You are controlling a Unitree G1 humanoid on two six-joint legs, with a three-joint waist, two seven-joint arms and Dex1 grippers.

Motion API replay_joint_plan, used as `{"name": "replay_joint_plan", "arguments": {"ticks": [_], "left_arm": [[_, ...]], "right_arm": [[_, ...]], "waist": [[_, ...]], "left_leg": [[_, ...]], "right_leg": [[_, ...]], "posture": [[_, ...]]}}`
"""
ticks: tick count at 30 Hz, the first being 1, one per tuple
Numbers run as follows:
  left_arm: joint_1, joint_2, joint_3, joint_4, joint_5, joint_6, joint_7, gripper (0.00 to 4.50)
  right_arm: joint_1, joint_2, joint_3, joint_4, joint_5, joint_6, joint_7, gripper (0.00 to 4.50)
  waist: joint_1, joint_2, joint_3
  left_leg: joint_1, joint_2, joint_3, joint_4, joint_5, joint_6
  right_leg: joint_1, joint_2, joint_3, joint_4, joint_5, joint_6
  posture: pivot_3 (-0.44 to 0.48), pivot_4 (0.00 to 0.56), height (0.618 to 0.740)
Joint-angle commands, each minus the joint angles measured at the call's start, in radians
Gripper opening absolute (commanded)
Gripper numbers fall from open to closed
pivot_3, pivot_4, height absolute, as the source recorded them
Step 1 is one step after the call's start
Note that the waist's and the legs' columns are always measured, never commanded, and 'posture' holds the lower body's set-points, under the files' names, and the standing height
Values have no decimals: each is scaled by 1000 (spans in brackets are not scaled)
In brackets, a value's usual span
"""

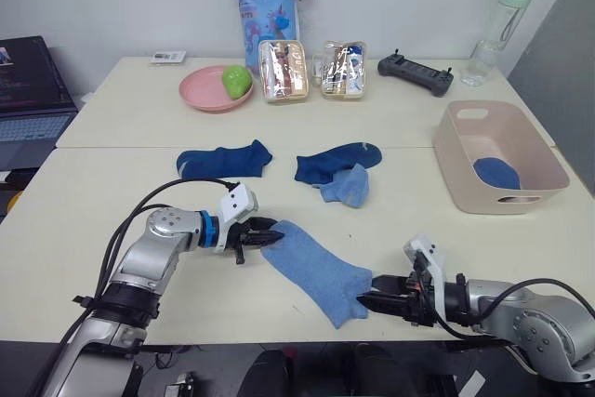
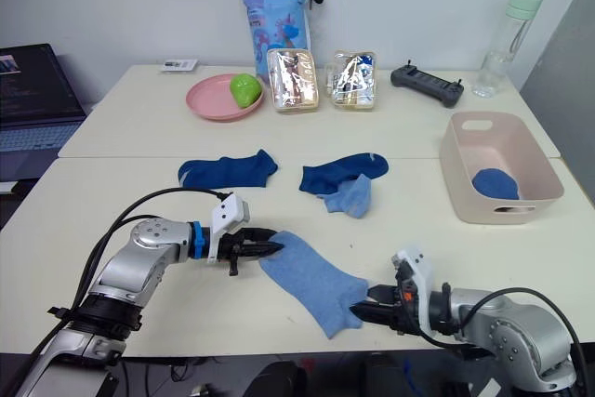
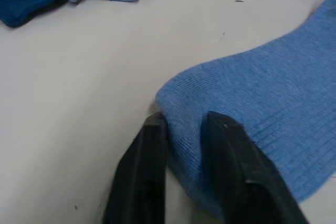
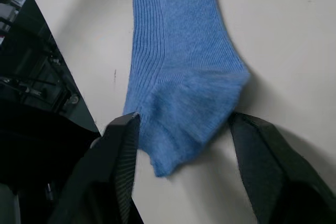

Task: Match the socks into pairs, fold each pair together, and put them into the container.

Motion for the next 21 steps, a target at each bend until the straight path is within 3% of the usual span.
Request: {"name": "replay_joint_plan", "arguments": {"ticks": [1, 5, 13, 17, 21], "left_arm": [[19, 9, 30, -61, -30, 27, -6, 0], [149, 32, 91, -234, -99, 151, 42, 0], [388, -102, 256, -600, -259, 409, 364, 0], [497, -160, 232, -659, -203, 371, 474, 0], [519, -207, 237, -656, -191, 350, 546, 0]], "right_arm": [[-5, -16, -18, -15, 42, 1, -1, 1463], [-49, -87, -26, 50, 18, -46, 23, 33], [-241, -213, 70, 222, -44, -119, 129, 33], [-340, -235, 173, 325, -114, -190, 209, 33], [-389, -250, 232, 396, -186, -262, 258, 33]], "waist": [[0, 0, 0], [-8, 0, 0], [-14, 0, 1], [-16, 0, 1], [-14, -1, 1]], "left_leg": [[0, 0, 0, 0, 0, 0], [0, 0, 1, -1, 0, 0], [0, 0, 0, 0, 0, 0], [1, 0, 0, 0, 0, 0], [1, 0, 0, 0, 0, 0]], "right_leg": [[0, 0, 0, 0, 0, 0], [0, 0, 1, -1, 0, 0], [1, 0, 0, 0, 0, 0], [1, 0, 0, 0, 0, 0], [1, 0, 0, 0, 0, 0]], "posture": [[0, 150, 740], [0, 150, 740], [0, 150, 740], [0, 150, 740], [0, 150, 740]]}}
